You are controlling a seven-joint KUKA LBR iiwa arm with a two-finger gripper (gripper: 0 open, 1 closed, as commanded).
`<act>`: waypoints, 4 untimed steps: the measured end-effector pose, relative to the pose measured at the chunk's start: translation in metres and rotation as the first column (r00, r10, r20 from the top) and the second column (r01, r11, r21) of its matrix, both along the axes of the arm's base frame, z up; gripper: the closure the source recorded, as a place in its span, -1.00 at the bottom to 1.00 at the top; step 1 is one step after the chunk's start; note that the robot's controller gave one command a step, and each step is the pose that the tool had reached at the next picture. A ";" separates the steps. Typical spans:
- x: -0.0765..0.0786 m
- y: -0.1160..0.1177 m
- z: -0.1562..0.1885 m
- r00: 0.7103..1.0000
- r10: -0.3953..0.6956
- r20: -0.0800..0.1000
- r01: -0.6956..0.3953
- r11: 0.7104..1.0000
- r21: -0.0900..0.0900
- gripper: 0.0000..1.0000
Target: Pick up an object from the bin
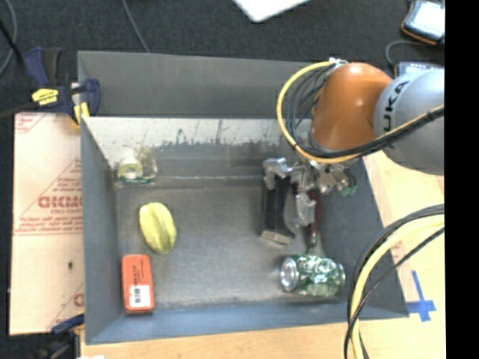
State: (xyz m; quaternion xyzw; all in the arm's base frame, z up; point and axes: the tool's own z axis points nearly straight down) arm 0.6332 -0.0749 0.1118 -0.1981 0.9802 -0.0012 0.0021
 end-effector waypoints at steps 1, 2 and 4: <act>0.009 0.001 0.013 0.937 0.349 0.009 -0.349 0.937 -0.009 -1.00; 0.014 0.017 -0.029 0.907 0.420 0.013 -0.420 0.908 -0.006 -1.00; 0.015 0.017 -0.045 0.612 0.791 -0.003 -0.791 0.612 -0.011 1.00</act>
Offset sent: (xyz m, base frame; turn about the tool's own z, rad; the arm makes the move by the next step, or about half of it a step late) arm 0.0108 0.0208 -0.0418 -0.4263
